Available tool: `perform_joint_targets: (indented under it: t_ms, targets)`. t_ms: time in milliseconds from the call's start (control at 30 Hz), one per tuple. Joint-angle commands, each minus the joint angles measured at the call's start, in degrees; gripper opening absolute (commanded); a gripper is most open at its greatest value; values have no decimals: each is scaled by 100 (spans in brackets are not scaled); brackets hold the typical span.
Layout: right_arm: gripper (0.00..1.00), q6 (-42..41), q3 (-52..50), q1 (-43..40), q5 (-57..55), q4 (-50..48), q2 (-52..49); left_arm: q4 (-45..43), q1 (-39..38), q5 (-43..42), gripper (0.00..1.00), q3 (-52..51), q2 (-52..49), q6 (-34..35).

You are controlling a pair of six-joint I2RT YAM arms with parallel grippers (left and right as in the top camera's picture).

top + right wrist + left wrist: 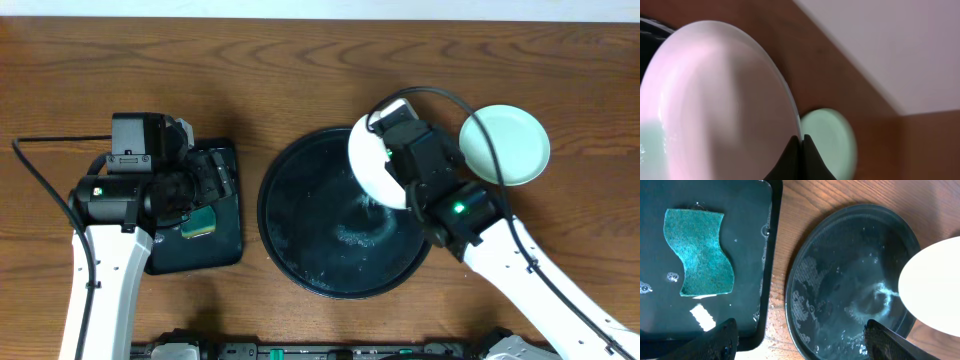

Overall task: Clean dirty plates on tray and stack at the side
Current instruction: 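Tilt the white plate up by its rim with the right gripper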

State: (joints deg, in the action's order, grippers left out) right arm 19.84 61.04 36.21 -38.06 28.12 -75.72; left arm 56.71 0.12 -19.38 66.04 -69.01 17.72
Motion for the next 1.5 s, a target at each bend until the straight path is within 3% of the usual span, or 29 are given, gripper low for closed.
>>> perform_joint_targets:
  t_ms: [0, 267, 567, 1467]
  targets:
    - [1, 1235, 79, 358, -1563, -269, 28, 24, -22, -9, 81, 9, 11, -55]
    - [1, 2868, 79, 1506, -3073, -1036, 28, 24, -20, -7, 81, 9, 11, -55]
    - [1, 3670, 79, 2391, -3510, -1121, 26, 24, -20, -7, 81, 9, 11, -55]
    - [1, 3766, 79, 2588, -3589, -1102, -4, 24, -20, 98, 81, 9, 11, -55]
